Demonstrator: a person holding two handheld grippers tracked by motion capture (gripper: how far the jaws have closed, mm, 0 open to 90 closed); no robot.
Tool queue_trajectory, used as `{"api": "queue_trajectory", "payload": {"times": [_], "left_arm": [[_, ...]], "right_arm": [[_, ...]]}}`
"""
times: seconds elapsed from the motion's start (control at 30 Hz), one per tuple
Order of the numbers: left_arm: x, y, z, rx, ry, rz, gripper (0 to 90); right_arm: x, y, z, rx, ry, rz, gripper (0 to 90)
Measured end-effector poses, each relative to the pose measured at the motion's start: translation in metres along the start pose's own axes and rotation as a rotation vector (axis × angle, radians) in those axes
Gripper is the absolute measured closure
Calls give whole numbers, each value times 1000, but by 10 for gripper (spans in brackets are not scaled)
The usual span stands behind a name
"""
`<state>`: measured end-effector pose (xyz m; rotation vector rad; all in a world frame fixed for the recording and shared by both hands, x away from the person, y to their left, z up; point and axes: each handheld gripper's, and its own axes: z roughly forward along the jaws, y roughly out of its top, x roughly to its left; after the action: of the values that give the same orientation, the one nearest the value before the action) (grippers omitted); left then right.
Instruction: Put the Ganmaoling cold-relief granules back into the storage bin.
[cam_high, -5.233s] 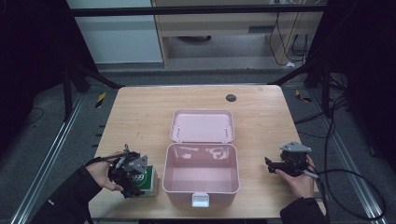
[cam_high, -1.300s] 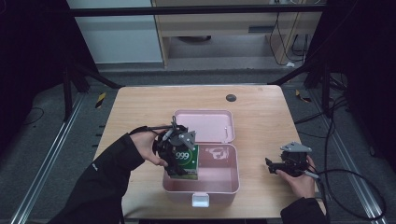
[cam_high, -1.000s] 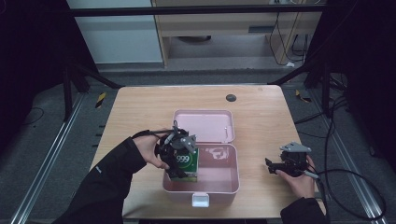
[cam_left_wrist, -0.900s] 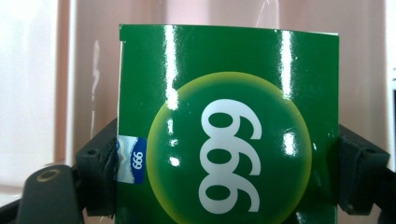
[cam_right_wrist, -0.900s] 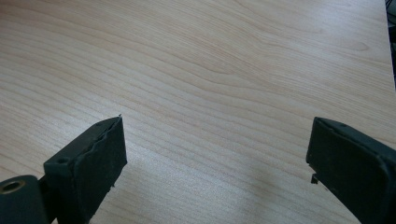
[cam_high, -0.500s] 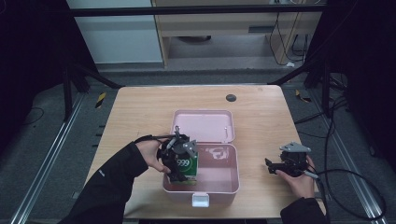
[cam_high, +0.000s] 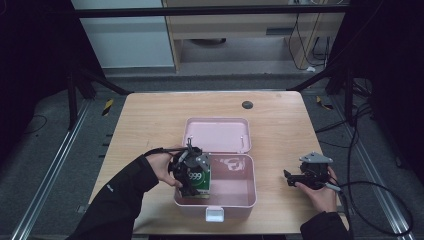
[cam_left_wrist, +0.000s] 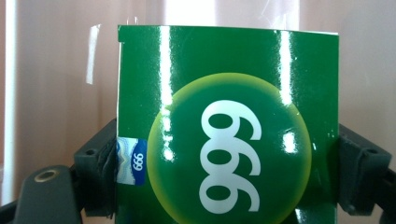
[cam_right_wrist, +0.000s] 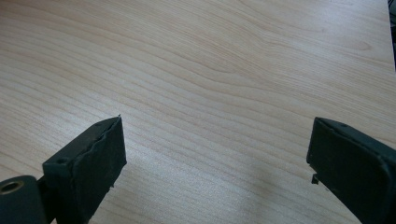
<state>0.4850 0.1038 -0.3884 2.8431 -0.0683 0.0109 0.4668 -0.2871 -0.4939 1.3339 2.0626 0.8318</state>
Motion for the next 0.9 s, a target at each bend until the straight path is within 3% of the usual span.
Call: {"api": "queue_trajectory", "payload": {"times": [0.5,0.6,0.9], "left_arm": [[0,-6,8,-2,13,3,124],[0,-5,2,-32,15,8,123],[-6,-5,-33,-139,75,10,148]], "right_arm": [[0,0,0,4,5,-3,46],[0,0,0,3,5,-3,45],[-1,0,-1,-1,1,2,45]]}}
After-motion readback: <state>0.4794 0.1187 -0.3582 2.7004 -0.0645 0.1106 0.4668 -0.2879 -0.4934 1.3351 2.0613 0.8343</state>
